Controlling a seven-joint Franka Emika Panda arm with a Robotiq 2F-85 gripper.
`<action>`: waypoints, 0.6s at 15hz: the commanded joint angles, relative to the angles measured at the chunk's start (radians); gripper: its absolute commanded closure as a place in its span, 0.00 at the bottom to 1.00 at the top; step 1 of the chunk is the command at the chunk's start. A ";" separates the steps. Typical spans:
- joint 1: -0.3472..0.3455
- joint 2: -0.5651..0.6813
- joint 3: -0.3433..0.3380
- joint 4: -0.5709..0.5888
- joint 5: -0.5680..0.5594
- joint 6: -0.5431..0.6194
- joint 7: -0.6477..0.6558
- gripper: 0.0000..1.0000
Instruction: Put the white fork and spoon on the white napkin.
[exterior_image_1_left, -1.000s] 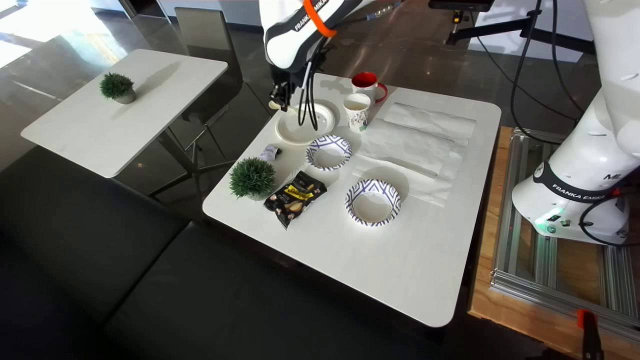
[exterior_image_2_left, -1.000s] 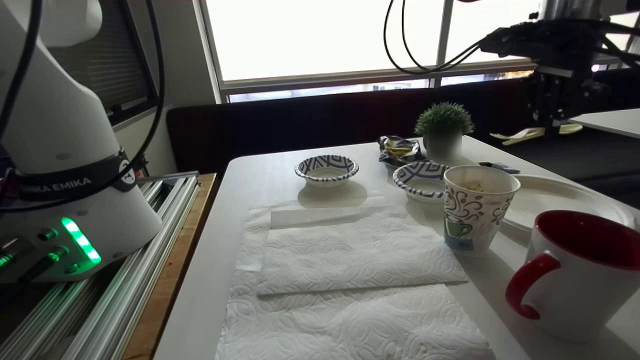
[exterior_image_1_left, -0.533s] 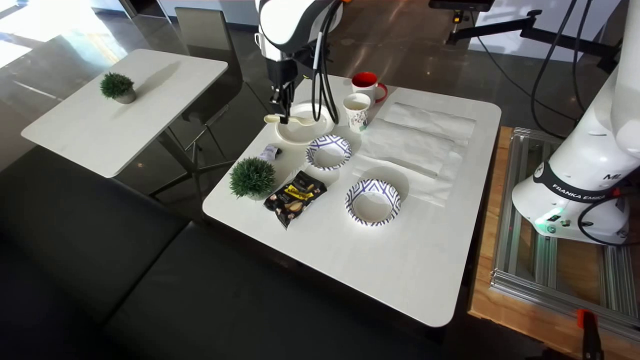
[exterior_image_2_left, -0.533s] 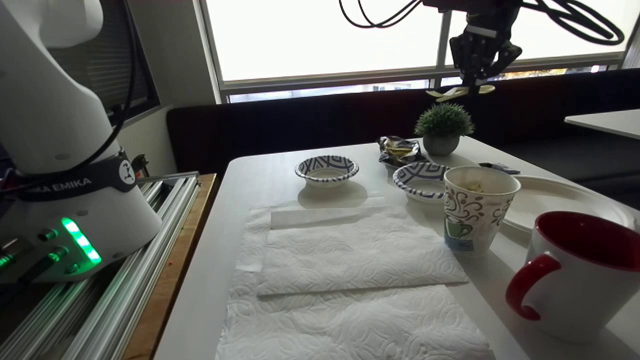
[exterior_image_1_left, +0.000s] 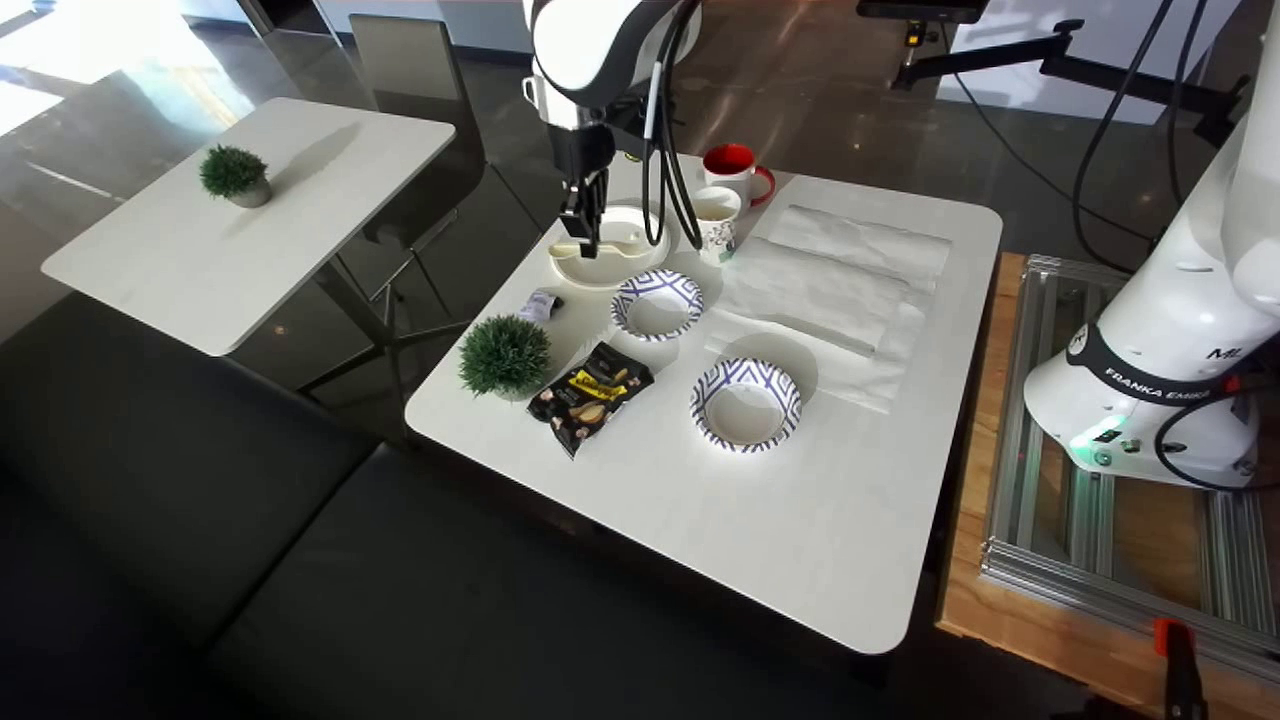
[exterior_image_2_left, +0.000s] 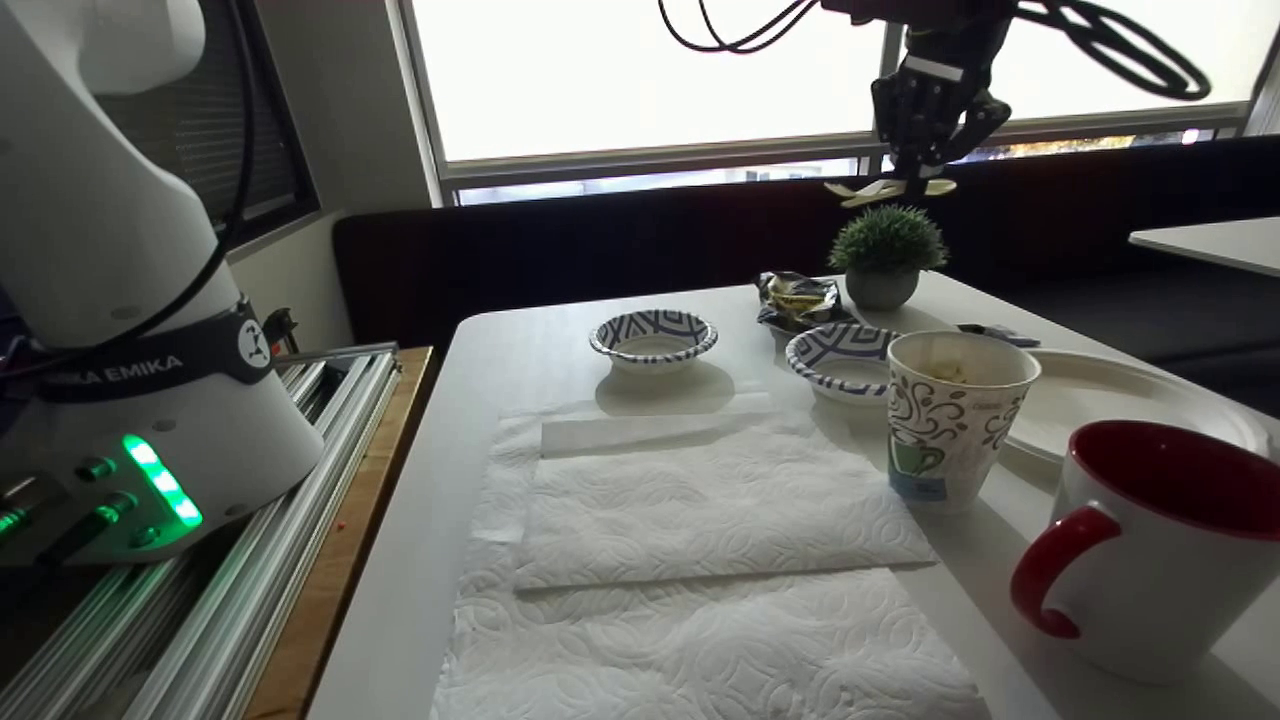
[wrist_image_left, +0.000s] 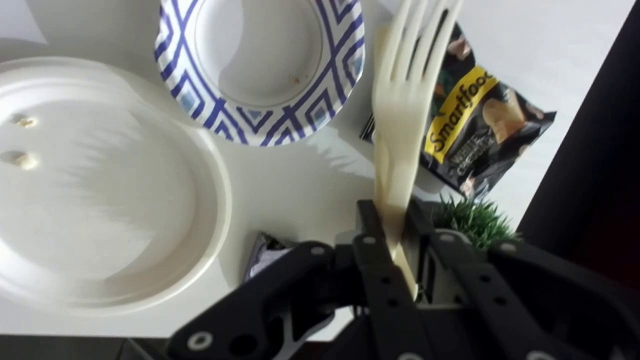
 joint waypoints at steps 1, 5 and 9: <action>0.046 -0.135 -0.007 -0.199 0.027 -0.048 0.011 0.96; 0.104 -0.286 -0.020 -0.414 0.006 -0.040 0.098 0.96; 0.130 -0.463 -0.057 -0.630 -0.020 -0.044 0.277 0.96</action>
